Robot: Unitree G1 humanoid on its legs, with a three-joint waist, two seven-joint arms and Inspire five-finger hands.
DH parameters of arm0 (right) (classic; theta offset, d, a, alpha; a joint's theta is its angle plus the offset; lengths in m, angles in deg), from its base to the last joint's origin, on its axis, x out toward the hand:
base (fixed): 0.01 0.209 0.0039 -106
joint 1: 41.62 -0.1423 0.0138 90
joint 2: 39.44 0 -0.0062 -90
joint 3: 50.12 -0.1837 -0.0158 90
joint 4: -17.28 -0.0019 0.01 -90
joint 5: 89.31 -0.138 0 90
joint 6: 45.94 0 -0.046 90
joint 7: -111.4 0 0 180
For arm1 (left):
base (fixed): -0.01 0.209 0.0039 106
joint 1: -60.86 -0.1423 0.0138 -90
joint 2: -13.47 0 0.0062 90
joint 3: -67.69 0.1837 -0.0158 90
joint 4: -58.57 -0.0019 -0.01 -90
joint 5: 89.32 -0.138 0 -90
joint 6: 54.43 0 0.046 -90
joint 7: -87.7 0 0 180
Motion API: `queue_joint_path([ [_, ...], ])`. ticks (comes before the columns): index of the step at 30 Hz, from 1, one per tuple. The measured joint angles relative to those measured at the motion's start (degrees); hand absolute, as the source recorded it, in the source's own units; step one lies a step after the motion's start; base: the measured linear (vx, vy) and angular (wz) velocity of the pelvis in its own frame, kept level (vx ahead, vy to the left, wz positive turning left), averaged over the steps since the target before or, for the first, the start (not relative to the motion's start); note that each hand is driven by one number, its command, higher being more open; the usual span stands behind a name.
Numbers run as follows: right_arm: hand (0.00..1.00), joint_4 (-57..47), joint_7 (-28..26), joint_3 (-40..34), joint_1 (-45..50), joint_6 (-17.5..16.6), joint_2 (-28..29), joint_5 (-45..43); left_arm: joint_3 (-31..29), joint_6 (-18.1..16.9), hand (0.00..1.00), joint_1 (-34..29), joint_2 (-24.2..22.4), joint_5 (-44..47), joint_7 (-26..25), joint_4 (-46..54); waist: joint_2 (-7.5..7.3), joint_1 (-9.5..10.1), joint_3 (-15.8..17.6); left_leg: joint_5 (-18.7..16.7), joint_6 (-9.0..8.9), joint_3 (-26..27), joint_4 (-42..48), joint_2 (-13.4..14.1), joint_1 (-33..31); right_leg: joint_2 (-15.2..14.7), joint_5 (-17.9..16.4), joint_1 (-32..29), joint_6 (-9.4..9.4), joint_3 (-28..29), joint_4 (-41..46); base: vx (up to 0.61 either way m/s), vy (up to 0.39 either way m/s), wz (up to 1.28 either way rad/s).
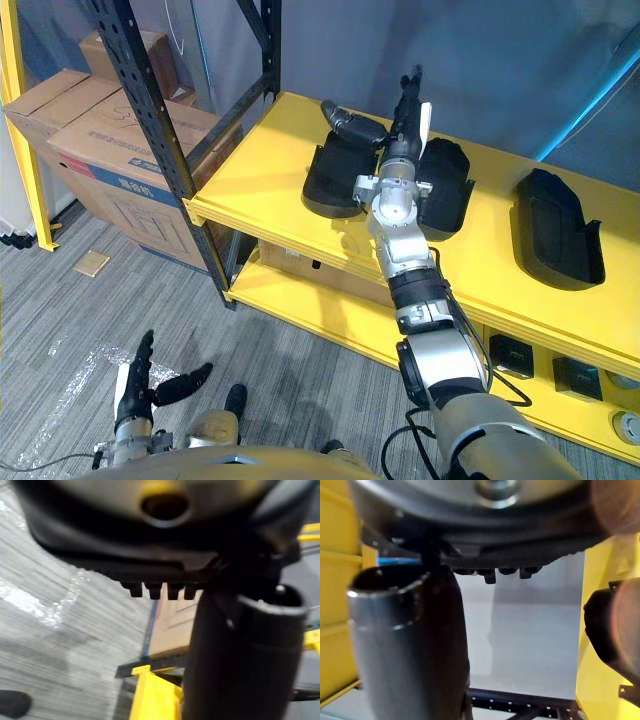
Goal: Walk over and take three plastic housings, then place them on the shelf
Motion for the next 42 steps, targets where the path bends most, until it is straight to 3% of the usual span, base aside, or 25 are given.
queue_joint_path([
  [10,1.0,3.0,4.6,-2.5,-2.8,4.1,0.2,0.5,-3.1,3.7,1.0,1.4,-1.0,14.4,12.4,-7.7,1.2,-0.08,2.1,0.1,-0.04,0.0,0.0,0.1,0.0,0.1,0.0,-0.2,-0.02,0.1,0.0,-0.01,-0.001,0.0],
  [17,1.0,3.1,-0.7,-3.0,-4.7,10.0,0.2,0.4,-4.1,7.7,1.0,3.4,-1.0,23.8,19.0,-10.3,1.61,-0.52,3.5,0.2,-0.05,0.0,0.0,0.1,0.0,0.0,-0.1,-0.3,-0.11,0.3,0.0,0.0,0.0,0.0],
  [30,1.0,6.9,-5.1,-1.5,-8.2,17.2,0.2,-1.3,-5.4,8.8,1.0,5.3,-1.2,24.9,20.1,-12.5,1.76,-0.7,5.0,0.2,-0.05,0.0,0.1,0.2,0.0,0.0,-0.3,-0.3,-0.36,0.2,0.4,0.0,0.0,0.0],
  [42,1.0,9.0,-9.7,-0.6,-9.3,19.6,0.2,-1.7,-5.6,8.6,1.0,5.9,-1.2,24.9,19.8,-12.5,1.75,-0.67,6.4,0.2,-0.15,0.0,-0.1,0.8,0.2,0.0,-0.4,-0.5,-0.54,0.2,1.0,0.0,0.0,0.0],
])
